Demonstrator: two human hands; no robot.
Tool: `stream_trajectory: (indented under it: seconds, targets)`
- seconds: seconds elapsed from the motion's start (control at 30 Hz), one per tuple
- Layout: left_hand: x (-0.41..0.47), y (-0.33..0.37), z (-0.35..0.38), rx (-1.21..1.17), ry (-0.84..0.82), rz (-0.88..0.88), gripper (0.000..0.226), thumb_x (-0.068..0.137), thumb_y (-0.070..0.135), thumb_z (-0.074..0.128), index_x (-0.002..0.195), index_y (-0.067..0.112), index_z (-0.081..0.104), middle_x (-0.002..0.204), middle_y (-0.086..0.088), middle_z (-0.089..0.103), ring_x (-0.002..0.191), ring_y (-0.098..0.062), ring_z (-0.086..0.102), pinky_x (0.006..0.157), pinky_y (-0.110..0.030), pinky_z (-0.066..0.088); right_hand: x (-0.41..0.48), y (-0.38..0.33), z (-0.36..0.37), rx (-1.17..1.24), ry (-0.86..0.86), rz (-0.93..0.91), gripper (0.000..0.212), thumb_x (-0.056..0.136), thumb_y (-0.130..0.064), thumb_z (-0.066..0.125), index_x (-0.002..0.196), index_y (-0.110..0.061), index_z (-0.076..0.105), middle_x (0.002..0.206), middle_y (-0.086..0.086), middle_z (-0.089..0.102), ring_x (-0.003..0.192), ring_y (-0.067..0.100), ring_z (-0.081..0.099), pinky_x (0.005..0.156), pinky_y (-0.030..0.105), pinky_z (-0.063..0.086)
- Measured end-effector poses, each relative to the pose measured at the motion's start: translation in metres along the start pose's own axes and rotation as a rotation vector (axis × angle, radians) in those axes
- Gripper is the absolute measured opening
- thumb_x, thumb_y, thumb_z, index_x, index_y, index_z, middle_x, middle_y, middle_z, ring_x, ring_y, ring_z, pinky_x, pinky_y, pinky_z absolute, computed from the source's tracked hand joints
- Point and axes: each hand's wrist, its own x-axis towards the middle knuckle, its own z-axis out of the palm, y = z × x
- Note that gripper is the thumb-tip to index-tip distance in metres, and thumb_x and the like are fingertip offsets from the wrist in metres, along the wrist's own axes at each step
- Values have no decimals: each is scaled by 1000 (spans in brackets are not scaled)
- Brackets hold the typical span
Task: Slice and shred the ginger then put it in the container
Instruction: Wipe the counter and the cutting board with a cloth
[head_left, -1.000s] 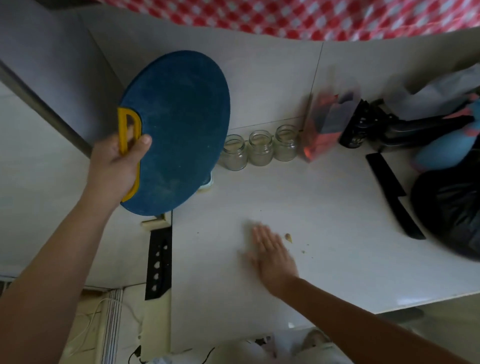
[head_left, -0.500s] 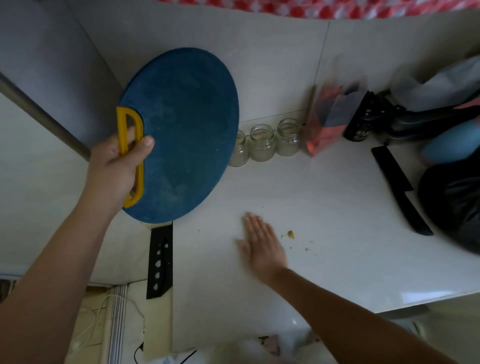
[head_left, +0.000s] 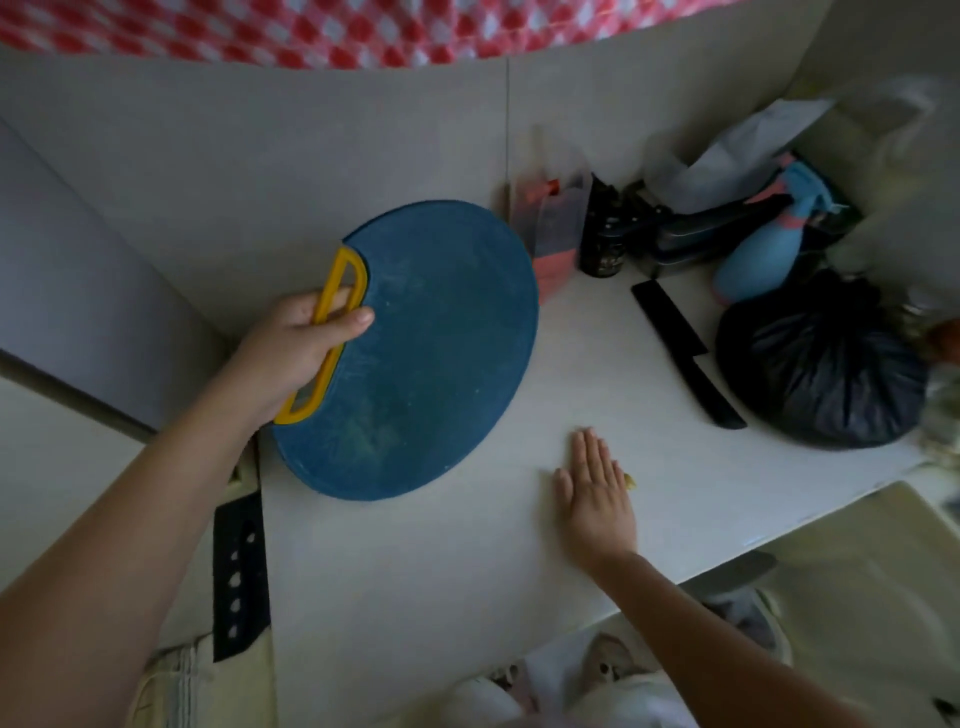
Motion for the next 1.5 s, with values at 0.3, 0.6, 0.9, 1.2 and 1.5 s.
stream_trajectory:
  seconds: [0.3, 0.6, 0.9, 1.2, 1.5]
  targets:
    - [45, 8, 46, -31, -207, -142, 14, 92, 12, 58, 102, 16, 67, 98, -3, 72, 88, -19, 68, 85, -36, 52, -18, 50, -34, 189, 59, 142, 58, 104, -41, 18, 156, -15, 10, 162, 0, 0, 148, 9, -4, 115, 19, -8]
    - [89, -25, 76, -18, -488, -274, 23, 92, 9, 55, 110, 21, 64, 110, 1, 70, 101, -16, 66, 90, -35, 52, -9, 81, -118, 447, 258, 221, 25, 95, -12, 59, 118, -14, 69, 92, 2, 72, 62, -4, 57, 60, 8, 41]
    - [86, -57, 93, 177, -508, -327, 13, 90, 5, 60, 97, 15, 65, 96, -3, 70, 84, -18, 69, 78, -34, 53, -44, 117, -88, 127, -206, -10, 82, 91, -36, 64, 155, -25, 14, 162, -4, -4, 148, 11, 2, 115, 18, 6]
    - [73, -79, 113, 190, -456, -360, 19, 89, 9, 64, 108, 6, 65, 104, -10, 69, 95, -27, 65, 84, -36, 52, -68, 125, -58, -209, 167, -241, 78, 37, 17, 87, 110, -5, 73, 113, 9, 71, 97, 24, 71, 83, 29, 53]
    - [66, -89, 130, 53, -390, -425, 8, 90, 4, 61, 95, 9, 65, 101, -13, 67, 89, -27, 64, 88, -40, 50, -64, 124, -59, -259, 150, -267, 44, 46, 10, 86, 85, -8, 76, 80, 3, 69, 65, 18, 63, 54, 25, 56]
